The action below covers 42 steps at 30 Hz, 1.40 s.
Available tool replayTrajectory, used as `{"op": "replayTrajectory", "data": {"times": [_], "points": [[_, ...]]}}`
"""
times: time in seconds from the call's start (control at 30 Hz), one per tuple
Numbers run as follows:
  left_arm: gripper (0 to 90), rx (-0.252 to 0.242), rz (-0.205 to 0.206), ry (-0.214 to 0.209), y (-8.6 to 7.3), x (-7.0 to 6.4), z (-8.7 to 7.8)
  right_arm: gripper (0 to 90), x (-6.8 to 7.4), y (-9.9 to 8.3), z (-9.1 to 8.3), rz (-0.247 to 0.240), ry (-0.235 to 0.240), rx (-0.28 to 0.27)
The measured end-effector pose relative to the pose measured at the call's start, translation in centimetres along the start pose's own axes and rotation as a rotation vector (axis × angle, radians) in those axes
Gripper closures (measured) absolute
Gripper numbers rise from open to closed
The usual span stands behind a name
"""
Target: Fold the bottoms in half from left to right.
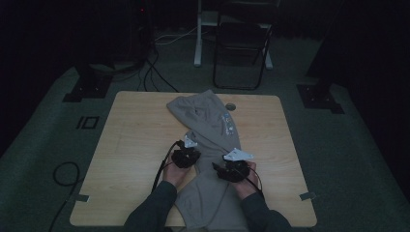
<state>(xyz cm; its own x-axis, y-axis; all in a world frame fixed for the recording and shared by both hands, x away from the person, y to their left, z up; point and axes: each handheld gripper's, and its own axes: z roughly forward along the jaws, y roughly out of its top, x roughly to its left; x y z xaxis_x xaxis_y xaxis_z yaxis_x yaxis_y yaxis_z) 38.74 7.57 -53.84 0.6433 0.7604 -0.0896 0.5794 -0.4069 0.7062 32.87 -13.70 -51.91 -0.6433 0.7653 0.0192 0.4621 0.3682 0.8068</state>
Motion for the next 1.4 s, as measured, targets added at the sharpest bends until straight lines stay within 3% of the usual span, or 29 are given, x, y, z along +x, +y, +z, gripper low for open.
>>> {"op": "replayTrajectory", "data": {"times": [0.13,0.2,0.23,0.3,0.47,0.7,0.83,0.93,1.1,1.23,1.4], "points": [[87.9,-0.006,-0.009,0.027,0.0,0.8,-0.1,47.0,0.6,-0.3,2.6,0.004,0.035,0.078],[88.0,-0.008,-0.034,0.028,0.1,1.5,-0.1,62.4,0.9,-0.6,3.2,-0.023,0.021,0.103],[88.1,-0.009,-0.036,0.037,0.1,1.7,-0.1,73.3,1.0,-0.6,3.1,-0.035,0.021,0.106],[88.1,-0.007,-0.049,0.056,0.1,2.3,-0.2,85.8,0.9,-0.4,2.7,-0.033,0.019,0.112],[88.0,-0.011,-0.089,0.093,0.0,4.0,-0.6,89.3,0.7,-1.3,0.9,-0.067,0.017,0.106],[87.6,-0.013,-0.105,0.137,0.0,5.4,-0.8,89.1,0.1,-3.2,-1.6,-0.065,-0.031,0.121],[86.3,-0.015,-0.116,0.16,0.1,5.7,-0.8,88.7,-0.5,-4.0,-2.5,-0.044,-0.076,0.167],[76.8,-0.021,-0.115,0.147,0.0,5.6,-1.0,73.2,-0.8,-4.0,-2.9,-0.015,-0.092,0.155],[63.0,-0.036,-0.089,0.13,-1.0,4.9,-1.9,54.5,0.9,-1.6,-3.1,-0.053,-0.005,0.022],[59.8,-0.054,-0.08,0.119,-1.9,5.0,-2.1,49.5,2.4,0.4,-1.0,-0.058,0.026,0.009],[58.8,-0.08,-0.109,0.105,-2.2,5.3,-2.1,47.3,4.3,1.4,2.1,-0.077,0.071,0.033]]}}
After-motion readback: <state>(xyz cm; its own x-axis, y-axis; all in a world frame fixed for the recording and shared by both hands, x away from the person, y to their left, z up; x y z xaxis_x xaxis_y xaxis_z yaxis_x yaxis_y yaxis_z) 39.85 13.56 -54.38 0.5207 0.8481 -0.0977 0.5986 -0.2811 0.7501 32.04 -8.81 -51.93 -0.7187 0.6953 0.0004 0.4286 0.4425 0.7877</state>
